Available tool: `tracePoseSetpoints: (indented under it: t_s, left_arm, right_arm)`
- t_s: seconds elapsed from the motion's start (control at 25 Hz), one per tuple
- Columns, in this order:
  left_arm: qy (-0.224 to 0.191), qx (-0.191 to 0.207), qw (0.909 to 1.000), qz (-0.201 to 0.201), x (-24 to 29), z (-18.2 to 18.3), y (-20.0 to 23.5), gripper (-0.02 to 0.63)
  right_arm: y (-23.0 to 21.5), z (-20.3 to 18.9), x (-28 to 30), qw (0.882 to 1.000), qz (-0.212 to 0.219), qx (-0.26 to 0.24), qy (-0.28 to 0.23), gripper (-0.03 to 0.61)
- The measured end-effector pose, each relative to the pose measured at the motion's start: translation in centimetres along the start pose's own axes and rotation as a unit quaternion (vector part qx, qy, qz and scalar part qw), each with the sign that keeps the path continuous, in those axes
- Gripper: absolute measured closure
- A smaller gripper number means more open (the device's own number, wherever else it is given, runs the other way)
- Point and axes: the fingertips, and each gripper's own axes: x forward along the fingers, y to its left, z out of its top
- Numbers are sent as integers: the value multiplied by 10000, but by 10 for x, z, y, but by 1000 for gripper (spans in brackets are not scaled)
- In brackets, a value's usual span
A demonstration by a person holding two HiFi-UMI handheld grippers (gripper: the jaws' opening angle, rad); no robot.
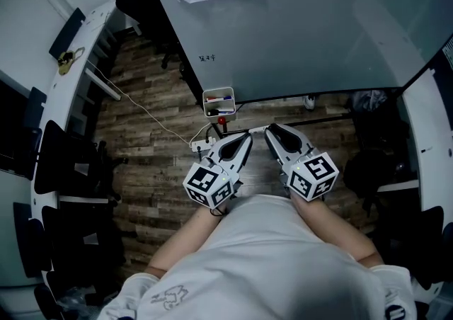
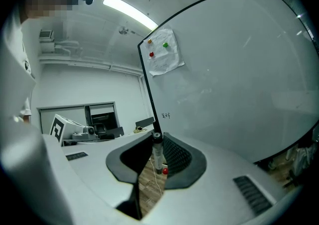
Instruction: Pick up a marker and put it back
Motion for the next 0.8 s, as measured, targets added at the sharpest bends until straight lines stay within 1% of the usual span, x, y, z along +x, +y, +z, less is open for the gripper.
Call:
tracePoseSetpoints:
  t_s: [0.28,0.52,0.8]
  left_arm:
    - [-56,-65,9999,87,-1,3,8,609]
    - [-123,-166,9996,215,-7,4,26,609]
    - [-81,-226,9996,161,-5,3,46,609]
  right_arm:
    - [0,1,3,10000,-1,31,-5,503]
    - [-1,-3,15,9999,-3,101,49,503]
    - [0,-2,34,9999,-47,82,96,503]
